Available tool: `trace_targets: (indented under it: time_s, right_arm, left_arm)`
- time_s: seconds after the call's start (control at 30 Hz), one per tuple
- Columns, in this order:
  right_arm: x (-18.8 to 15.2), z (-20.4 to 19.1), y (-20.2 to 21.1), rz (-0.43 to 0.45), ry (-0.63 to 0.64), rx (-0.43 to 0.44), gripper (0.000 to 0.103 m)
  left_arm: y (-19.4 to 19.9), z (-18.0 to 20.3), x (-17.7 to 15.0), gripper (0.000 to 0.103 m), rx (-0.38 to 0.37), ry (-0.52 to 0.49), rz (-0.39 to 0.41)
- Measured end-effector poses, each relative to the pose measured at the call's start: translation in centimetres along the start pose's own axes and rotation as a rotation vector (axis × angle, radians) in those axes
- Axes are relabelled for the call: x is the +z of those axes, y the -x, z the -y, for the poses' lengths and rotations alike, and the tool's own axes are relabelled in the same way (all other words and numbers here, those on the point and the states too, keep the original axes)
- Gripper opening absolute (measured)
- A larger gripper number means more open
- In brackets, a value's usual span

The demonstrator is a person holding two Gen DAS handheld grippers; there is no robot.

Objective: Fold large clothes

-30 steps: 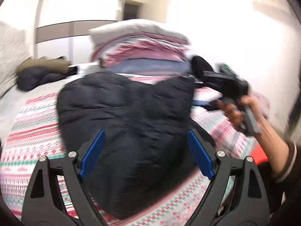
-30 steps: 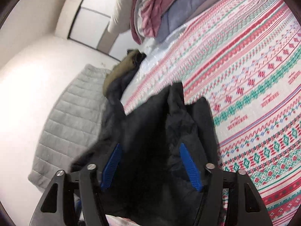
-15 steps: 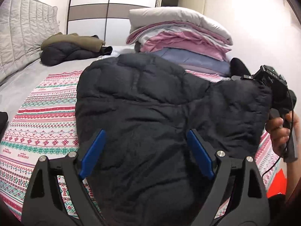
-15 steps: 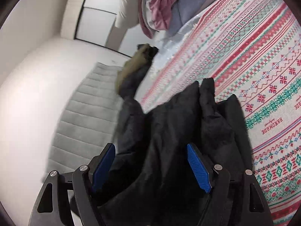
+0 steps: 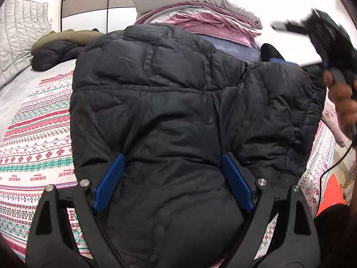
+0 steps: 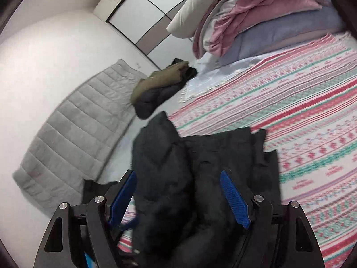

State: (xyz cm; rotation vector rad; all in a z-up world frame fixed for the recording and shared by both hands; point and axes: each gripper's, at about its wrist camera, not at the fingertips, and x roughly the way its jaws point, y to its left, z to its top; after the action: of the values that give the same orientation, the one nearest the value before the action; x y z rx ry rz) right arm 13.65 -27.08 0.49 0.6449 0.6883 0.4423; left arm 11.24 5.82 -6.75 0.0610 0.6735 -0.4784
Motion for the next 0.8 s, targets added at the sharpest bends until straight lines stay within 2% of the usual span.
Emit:
trace_targets:
  time_s: [0.03, 0.1, 0.33, 0.37, 0.43, 0.47, 0.53, 0.6, 0.7, 0.8]
  right_arm:
    - [0.3, -0.3, -1.1, -0.016, -0.007, 0.027, 0.079]
    - [0.5, -0.9, -3.2, -0.049, 0.004, 0.029, 0.079]
    - [-2.0, -0.7, -11.4, -0.228, 0.017, -0.111, 0.077]
    - [-2.4, -0.9, -11.7, -0.233, 0.033, -0.121, 0.072]
    - [-3.2, -1.9, -12.3, -0.243, 0.097, -0.107, 0.017]
    - [-3.6, -2.8, -12.0, -0.234, 0.125, -0.103, 0.012]
    - [-4.1, -4.5, -10.5, -0.171, 0.206, -0.134, 0.009]
    - [-4.8, -6.2, -8.3, -0.099, 0.274, -0.127, 0.007]
    - [-5.7, -7.4, -4.7, -0.005, 0.311, -0.093, 0.007]
    - [-7.1, -7.1, -1.6, 0.07, 0.316, -0.113, 0.007]
  left_arm:
    - [0.1, 0.0, 0.0, 0.088, -0.002, -0.002, -0.002]
    - [0.1, 0.1, -0.1, 0.088, -0.003, -0.005, -0.005]
    - [0.0, 0.1, -0.4, 0.088, 0.016, -0.03, -0.021]
    - [0.0, 0.0, -0.4, 0.088, 0.015, -0.028, -0.021]
    - [0.3, -0.3, -0.2, 0.088, 0.005, -0.015, -0.02]
    - [0.5, -0.5, -0.1, 0.088, 0.002, -0.002, -0.012]
    - [1.2, -0.8, 0.2, 0.088, -0.023, 0.028, 0.019]
    - [2.4, -1.4, 0.7, 0.088, -0.046, 0.062, 0.077]
    - [4.1, -1.9, 1.2, 0.088, -0.073, 0.111, 0.167]
    - [4.7, -2.4, 1.6, 0.088, -0.125, 0.174, 0.212]
